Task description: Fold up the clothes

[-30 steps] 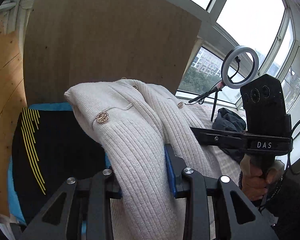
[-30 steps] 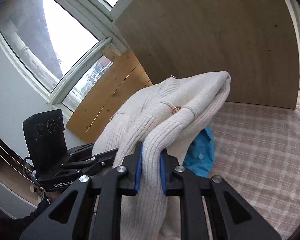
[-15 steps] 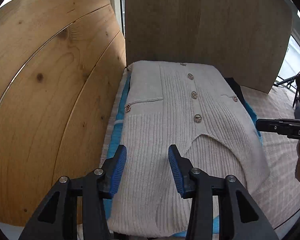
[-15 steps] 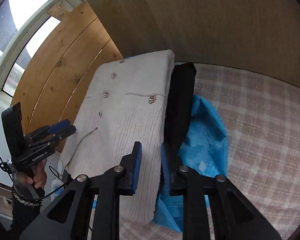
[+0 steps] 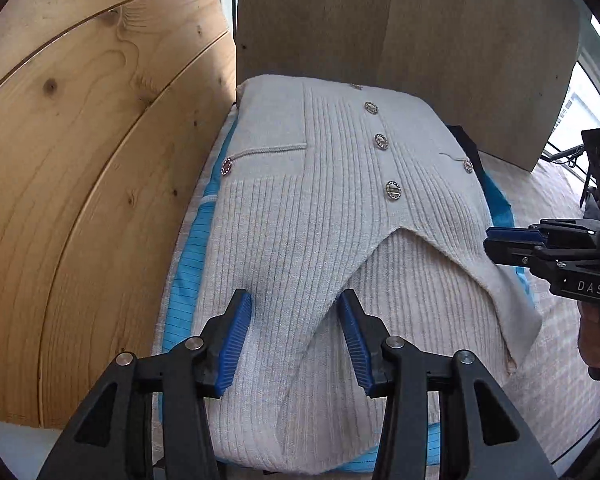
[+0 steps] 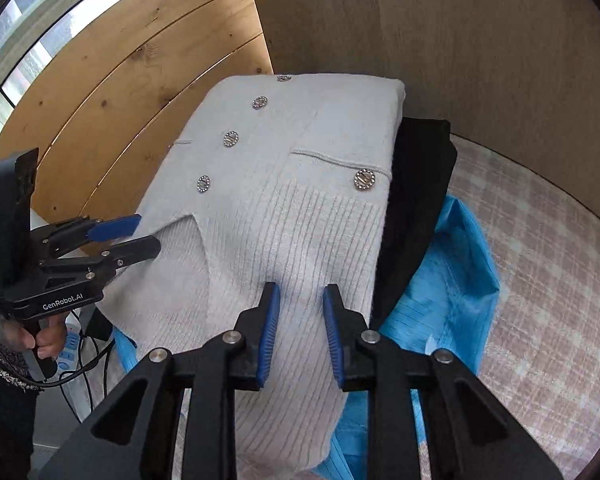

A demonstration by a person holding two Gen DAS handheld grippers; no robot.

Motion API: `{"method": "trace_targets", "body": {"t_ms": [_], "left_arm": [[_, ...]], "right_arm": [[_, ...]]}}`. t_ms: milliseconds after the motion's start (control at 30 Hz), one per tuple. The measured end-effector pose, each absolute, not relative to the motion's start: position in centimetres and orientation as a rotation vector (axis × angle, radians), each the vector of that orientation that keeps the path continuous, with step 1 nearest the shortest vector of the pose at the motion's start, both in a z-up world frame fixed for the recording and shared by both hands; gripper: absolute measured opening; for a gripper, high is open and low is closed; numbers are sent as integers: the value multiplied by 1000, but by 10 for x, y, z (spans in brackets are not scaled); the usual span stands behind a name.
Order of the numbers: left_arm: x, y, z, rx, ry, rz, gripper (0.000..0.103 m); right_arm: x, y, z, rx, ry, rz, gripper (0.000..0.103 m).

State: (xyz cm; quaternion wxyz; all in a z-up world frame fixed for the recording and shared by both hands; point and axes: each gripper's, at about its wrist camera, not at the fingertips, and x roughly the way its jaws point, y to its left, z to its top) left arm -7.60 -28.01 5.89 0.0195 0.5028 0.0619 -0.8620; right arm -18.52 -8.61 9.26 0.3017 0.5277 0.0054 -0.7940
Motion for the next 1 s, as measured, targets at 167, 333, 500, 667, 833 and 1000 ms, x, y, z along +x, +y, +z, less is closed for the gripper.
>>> {"method": "trace_targets", "body": {"t_ms": [167,333,500,667,833,1000], "left_arm": [[-56,-259,94,1471,270,-2672,48],[-17,-224,133,1334,320,-2686,62],[24,-180,168,1206,336,-2708,74],[73,-137,196,1115,360,-2671,76],[117,-92,216,1050,323,-2651,78],[153,-52,221,1042,342,-2639,77]], "right_arm": [[-167,-57,130,1326,11,-2182,33],[-119,-22,166,1203,127,-2289,44],[-66,10,192,1095,240,-2355,51],[-18,41,208,1003,301,-2395,53],[20,78,220,953,254,-2410,53],[58,115,224,920,254,-2419,53]]}}
